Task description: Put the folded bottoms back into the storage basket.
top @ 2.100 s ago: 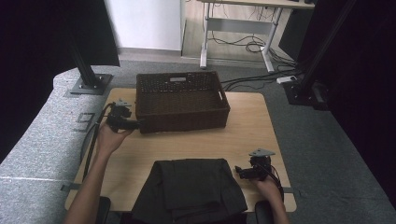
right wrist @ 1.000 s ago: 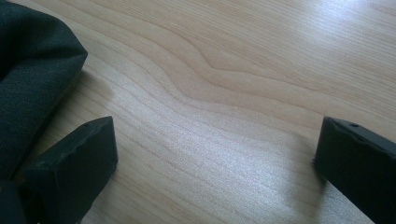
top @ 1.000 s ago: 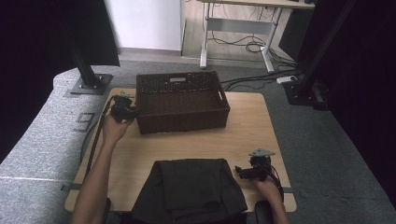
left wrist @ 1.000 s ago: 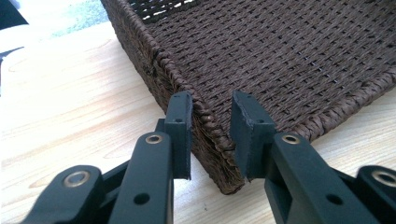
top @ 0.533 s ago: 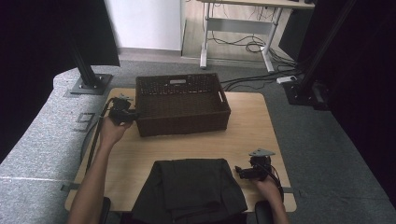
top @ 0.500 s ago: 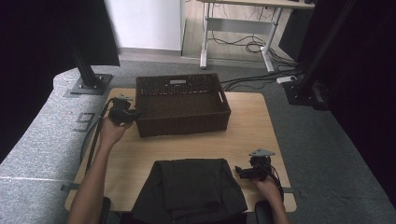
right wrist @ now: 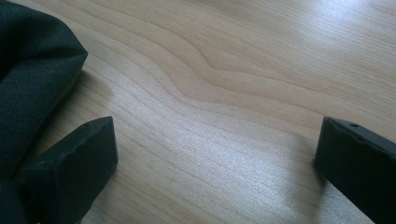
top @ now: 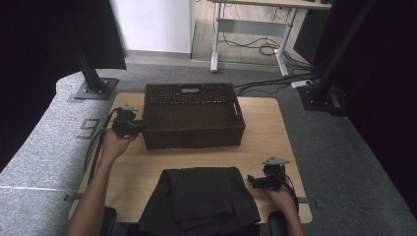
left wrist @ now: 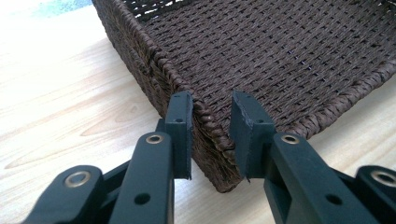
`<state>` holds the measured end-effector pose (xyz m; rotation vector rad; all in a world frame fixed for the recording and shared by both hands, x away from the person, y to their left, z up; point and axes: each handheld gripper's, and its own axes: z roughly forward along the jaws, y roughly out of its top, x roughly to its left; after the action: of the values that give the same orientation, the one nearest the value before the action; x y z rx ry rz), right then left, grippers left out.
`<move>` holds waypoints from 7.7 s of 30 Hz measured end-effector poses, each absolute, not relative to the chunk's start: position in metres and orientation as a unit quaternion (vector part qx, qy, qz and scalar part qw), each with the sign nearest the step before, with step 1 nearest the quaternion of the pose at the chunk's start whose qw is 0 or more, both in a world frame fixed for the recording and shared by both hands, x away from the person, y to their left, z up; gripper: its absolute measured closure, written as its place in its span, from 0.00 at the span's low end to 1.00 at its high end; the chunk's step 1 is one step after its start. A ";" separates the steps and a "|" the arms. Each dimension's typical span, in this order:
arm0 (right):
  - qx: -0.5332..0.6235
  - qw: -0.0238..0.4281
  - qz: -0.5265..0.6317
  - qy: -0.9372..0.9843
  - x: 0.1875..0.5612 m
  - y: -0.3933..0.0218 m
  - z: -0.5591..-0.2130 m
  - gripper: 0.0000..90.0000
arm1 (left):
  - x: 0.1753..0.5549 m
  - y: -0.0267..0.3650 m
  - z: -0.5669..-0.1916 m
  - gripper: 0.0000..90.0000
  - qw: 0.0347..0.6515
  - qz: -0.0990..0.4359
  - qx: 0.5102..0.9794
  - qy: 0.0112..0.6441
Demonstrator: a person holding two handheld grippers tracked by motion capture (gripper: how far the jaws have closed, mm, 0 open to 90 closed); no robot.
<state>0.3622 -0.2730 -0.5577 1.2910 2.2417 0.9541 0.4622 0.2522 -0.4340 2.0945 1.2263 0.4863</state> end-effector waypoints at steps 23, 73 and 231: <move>0.460 0.190 0.339 0.798 0.362 -0.273 -0.558 0.00 | 0.415 0.242 -0.435 0.78 0.338 0.178 0.819 0.428; 0.469 0.188 0.332 0.797 0.359 -0.273 -0.556 0.00 | 0.330 0.246 -0.427 0.23 0.400 0.162 0.814 0.388; 0.307 0.091 0.519 0.792 0.326 -0.181 -0.376 0.83 | 0.334 0.164 -0.368 0.84 0.535 0.077 0.795 0.276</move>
<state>0.3260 -0.1805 -0.3760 0.9137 2.3549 1.5426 0.3342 0.1642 -0.3678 1.8934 0.6564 0.1836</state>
